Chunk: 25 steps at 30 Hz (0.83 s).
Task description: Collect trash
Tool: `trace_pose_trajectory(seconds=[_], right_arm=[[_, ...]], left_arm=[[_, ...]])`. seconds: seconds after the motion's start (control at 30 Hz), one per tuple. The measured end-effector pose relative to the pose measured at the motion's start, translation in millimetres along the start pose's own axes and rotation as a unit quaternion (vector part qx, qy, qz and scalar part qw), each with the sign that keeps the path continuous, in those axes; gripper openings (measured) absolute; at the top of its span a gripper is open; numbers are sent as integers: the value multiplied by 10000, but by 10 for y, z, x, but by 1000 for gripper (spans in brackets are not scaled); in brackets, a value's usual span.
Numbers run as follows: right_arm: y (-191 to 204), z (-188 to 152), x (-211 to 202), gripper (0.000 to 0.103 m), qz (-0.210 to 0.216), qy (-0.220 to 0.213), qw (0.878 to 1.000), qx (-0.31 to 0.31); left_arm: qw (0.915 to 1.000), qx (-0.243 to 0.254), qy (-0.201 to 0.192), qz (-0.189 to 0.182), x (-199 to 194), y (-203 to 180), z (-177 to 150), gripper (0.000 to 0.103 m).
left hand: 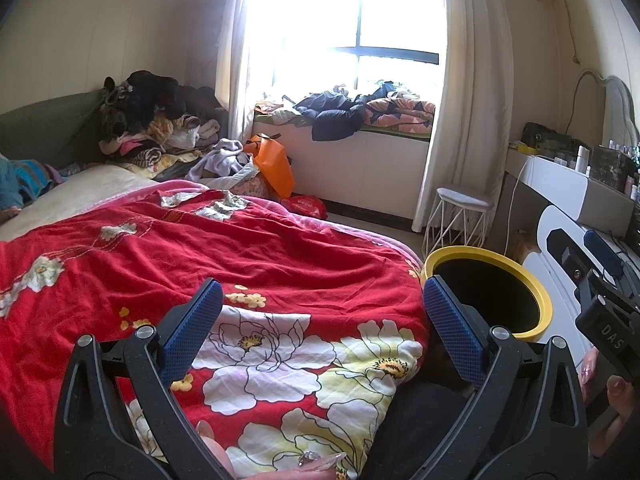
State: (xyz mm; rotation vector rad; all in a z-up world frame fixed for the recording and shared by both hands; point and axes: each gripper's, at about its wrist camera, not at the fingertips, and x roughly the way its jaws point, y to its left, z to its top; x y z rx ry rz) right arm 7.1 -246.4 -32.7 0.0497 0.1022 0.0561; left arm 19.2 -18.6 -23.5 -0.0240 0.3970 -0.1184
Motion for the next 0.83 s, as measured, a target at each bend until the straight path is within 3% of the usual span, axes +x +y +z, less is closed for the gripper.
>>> trace_pose_trajectory(seconds=[0.3, 0.53, 0.73, 0.83], right_arm=[[3, 60, 19, 97, -78, -110, 9999, -21], [209, 187, 49, 97, 179, -288, 9992, -230], [683, 311, 211, 97, 939, -175, 9949, -340], [1109, 386, 313, 97, 1594, -56, 9865, -375]], left_arm=[[9999, -27, 93, 103, -11, -17, 24, 92], [9988, -425, -52, 249, -155, 289, 64, 92], [9893, -1036, -91, 1023, -348, 928, 51, 92], [9730, -1593, 115, 1663, -472, 1524, -14, 92]])
